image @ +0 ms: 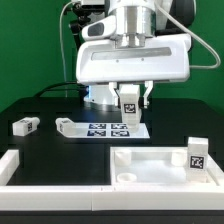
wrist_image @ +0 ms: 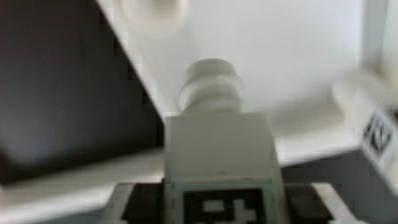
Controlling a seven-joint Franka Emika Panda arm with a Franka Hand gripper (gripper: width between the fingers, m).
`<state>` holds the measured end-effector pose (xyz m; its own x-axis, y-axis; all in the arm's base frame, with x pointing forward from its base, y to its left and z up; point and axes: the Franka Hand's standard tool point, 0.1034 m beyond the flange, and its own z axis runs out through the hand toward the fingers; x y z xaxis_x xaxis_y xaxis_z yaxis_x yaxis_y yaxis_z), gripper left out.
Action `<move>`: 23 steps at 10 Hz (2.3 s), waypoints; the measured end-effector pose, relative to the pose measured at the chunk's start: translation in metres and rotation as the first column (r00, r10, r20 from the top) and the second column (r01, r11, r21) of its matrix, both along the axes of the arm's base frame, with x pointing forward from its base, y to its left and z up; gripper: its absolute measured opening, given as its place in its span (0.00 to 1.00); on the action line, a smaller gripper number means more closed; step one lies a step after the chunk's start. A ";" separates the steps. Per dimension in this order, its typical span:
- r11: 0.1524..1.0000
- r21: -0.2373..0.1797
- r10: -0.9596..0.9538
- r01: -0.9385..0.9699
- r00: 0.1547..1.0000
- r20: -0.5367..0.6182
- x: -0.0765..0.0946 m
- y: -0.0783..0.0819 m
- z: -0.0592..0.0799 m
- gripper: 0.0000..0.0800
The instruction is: Assemble square table
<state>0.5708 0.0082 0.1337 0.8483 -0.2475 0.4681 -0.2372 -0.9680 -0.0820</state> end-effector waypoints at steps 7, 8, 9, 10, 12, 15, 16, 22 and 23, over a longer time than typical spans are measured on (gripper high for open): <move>0.996 -0.077 0.042 -0.033 0.993 0.113 0.030 -0.002 -0.024 0.36; 0.995 -0.088 0.047 -0.038 0.994 0.103 0.026 -0.004 -0.037 0.36; 0.995 -0.091 0.047 -0.038 0.995 0.091 0.029 -0.007 -0.045 0.36; 0.995 -0.096 0.048 -0.039 0.995 0.091 0.033 -0.009 -0.048 0.36; 0.995 -0.096 0.047 -0.039 0.995 0.085 0.035 -0.008 -0.054 0.36; 0.996 -0.091 0.033 -0.024 0.994 0.104 0.050 -0.001 -0.057 0.36; 0.996 -0.092 0.032 -0.022 0.994 0.106 0.052 -0.001 -0.058 0.36; 0.995 -0.097 0.033 -0.026 0.996 0.081 0.037 0.000 -0.075 0.36; 0.995 -0.100 0.034 -0.025 0.995 0.091 0.037 0.000 -0.076 0.36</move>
Offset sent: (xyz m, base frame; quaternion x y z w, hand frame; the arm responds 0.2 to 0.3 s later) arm 0.0000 0.0000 0.0000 0.0000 0.1938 0.0000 0.9810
